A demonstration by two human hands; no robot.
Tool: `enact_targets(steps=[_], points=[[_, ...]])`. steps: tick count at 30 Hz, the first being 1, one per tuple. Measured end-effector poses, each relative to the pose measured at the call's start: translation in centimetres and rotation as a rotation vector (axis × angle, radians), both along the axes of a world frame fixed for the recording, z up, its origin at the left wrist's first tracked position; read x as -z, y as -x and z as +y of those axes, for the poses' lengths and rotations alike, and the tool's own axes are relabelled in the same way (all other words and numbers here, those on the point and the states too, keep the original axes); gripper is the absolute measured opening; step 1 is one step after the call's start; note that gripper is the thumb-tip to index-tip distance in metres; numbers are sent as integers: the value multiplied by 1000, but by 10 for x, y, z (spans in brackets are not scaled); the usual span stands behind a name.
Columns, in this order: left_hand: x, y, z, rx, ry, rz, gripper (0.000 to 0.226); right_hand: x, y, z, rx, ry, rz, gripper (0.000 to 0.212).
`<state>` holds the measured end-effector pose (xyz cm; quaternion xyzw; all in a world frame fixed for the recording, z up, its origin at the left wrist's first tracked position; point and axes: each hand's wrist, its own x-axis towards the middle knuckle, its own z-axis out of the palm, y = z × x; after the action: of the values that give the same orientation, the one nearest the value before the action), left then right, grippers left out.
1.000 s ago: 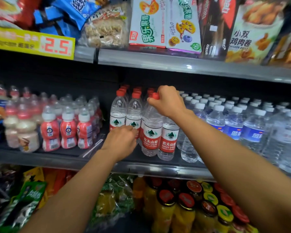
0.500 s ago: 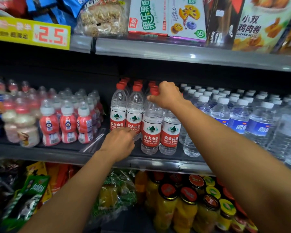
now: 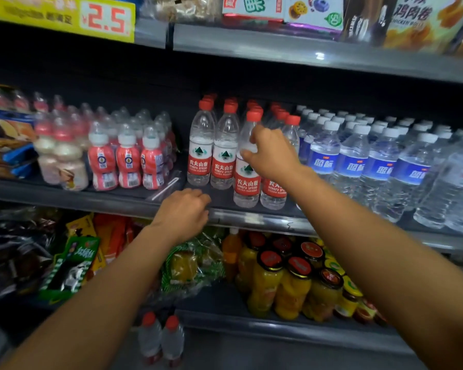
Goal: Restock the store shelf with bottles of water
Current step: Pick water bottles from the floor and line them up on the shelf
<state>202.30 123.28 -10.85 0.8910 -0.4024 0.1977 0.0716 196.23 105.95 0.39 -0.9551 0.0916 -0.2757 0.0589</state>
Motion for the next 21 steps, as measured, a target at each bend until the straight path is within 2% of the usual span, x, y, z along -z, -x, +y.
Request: enact_targets(steps=[4, 8, 12, 18, 21], points=[[40, 15, 19, -9, -37, 104, 31, 63, 21, 31, -108, 27, 123, 29], [92, 37, 41, -30, -116, 196, 46, 149, 39, 62, -169, 13, 341, 34], [154, 53, 63, -85, -201, 310, 27, 234, 52, 85, -187, -65, 537, 46], [238, 67, 92, -197, -318, 567, 32, 328, 61, 109, -228, -160, 729, 47], [273, 69, 100, -214, -372, 630, 34, 364, 63, 118, -218, -212, 838, 52]])
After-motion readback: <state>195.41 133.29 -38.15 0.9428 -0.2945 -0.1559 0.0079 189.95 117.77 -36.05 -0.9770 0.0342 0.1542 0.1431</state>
